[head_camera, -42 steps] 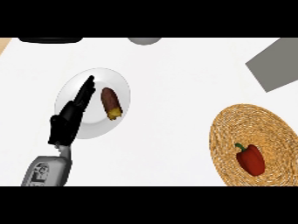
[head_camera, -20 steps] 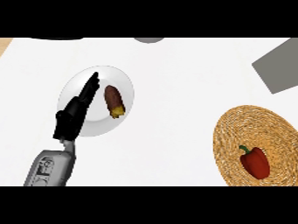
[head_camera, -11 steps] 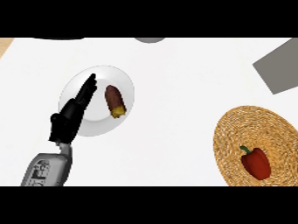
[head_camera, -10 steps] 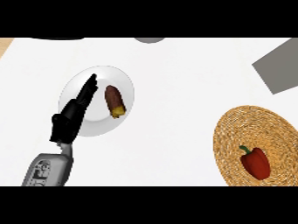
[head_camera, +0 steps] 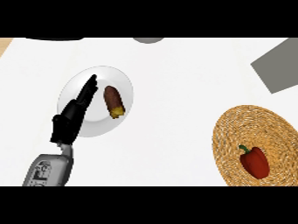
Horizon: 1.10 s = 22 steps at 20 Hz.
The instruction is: Pick the pear from the placemat and place it in the tiered shelf
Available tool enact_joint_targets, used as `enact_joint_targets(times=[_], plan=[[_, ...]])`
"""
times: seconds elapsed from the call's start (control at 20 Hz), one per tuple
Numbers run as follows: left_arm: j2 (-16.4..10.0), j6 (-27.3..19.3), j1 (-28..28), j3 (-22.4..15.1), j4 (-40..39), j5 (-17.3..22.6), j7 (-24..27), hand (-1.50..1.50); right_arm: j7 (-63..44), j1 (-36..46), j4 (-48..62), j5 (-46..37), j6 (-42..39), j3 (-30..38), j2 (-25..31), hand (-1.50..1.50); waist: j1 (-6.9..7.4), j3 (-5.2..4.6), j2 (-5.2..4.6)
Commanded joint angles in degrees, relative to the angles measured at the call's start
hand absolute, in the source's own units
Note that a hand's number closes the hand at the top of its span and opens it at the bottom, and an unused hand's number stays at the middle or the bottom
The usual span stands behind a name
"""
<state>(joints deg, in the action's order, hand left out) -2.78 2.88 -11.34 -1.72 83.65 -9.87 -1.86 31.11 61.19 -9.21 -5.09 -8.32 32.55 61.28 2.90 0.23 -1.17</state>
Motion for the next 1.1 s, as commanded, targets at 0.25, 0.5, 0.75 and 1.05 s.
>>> enact_joint_targets(times=[0.25, 0.5, 0.75, 1.05], plan=[[0.6, -0.1, -0.4, 0.2, -1.2, 0.4, 0.4, 0.00, -11.8, 4.1, 3.5, 9.1, -1.5, 9.5, 8.1, -1.50, -0.05, 0.07, -0.23], [0.1, -0.7, -0.4, -0.1, -0.3, -0.8, 0.7, 0.00, -17.5, -0.9, 5.7, 10.3, -5.8, 10.7, 14.1, -1.50, -0.78, 0.28, -0.33], [-0.4, -0.8, -1.2, 1.2, 0.3, 0.0, -0.4, 0.00, -21.2, -7.0, 6.9, 8.5, -9.9, 8.9, 17.2, -1.50, -1.14, 0.49, -0.53], [0.0, -1.4, 1.3, 1.1, 0.4, -0.1, 0.8, 0.00, -16.0, -14.8, 6.9, 8.8, -15.2, 9.3, 18.3, -1.50, -2.26, 0.88, -0.53]])
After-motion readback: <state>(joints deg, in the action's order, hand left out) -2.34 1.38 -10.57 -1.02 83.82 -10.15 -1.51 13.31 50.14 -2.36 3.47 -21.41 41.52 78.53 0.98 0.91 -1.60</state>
